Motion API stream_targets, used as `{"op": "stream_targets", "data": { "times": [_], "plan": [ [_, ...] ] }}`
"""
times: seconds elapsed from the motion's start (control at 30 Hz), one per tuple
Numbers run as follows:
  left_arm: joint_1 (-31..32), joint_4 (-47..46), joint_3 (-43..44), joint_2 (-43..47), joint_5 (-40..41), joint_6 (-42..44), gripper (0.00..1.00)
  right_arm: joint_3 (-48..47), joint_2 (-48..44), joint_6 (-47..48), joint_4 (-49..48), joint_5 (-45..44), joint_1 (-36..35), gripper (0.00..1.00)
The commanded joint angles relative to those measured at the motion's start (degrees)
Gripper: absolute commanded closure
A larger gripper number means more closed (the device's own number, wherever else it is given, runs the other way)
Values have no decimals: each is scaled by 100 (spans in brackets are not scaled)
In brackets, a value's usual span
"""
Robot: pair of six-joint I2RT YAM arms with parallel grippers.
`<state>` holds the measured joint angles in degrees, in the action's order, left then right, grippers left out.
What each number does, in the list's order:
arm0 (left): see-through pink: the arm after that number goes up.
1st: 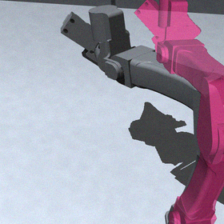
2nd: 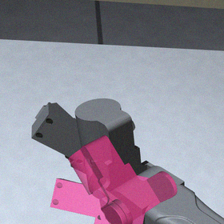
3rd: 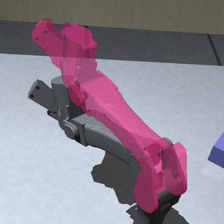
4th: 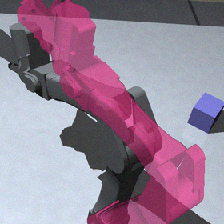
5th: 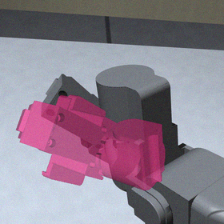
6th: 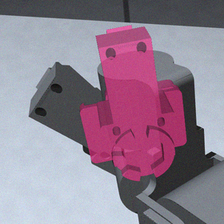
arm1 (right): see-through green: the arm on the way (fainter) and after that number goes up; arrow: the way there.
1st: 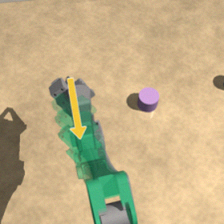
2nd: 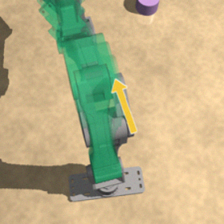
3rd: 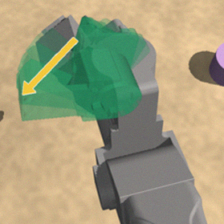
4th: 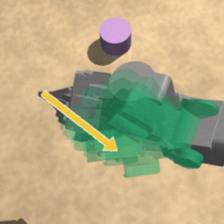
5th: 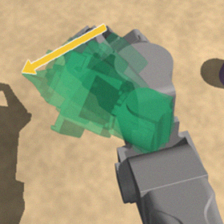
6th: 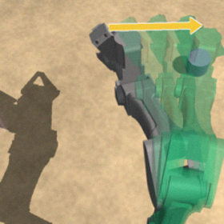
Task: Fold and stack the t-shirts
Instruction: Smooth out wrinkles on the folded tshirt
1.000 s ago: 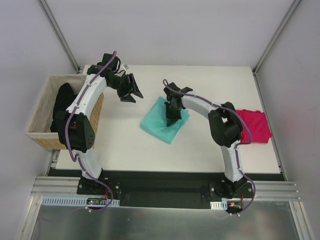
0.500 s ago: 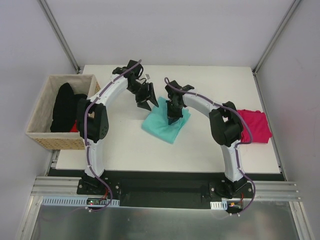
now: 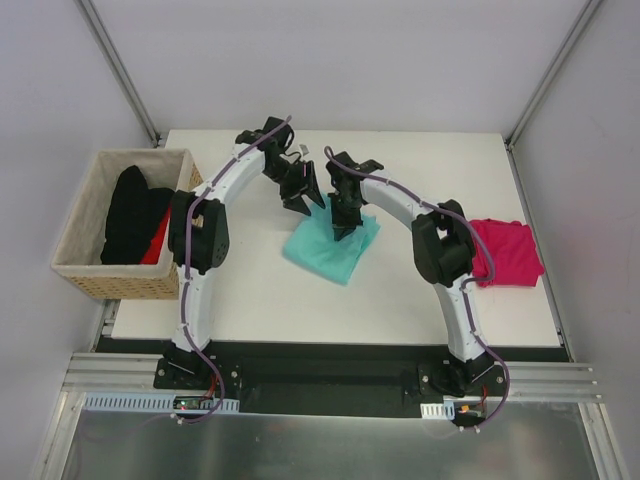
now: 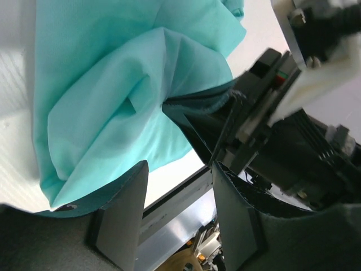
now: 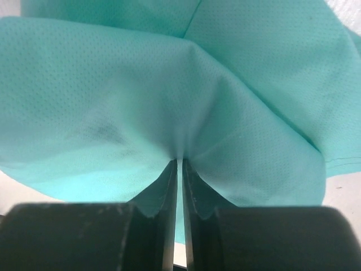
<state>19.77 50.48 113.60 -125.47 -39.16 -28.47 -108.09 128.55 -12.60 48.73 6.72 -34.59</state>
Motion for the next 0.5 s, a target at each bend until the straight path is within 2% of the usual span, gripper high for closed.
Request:
{"op": "stream_targets", "data": {
  "times": [0.0,0.47],
  "plan": [
    [-17,155,478,-337,-320,131,51,-177,-383,117,356,-303,5,89],
    [-8,146,1129,-1286,-531,140,51,104,-1209,126,699,-637,-57,89]
  ]
}}
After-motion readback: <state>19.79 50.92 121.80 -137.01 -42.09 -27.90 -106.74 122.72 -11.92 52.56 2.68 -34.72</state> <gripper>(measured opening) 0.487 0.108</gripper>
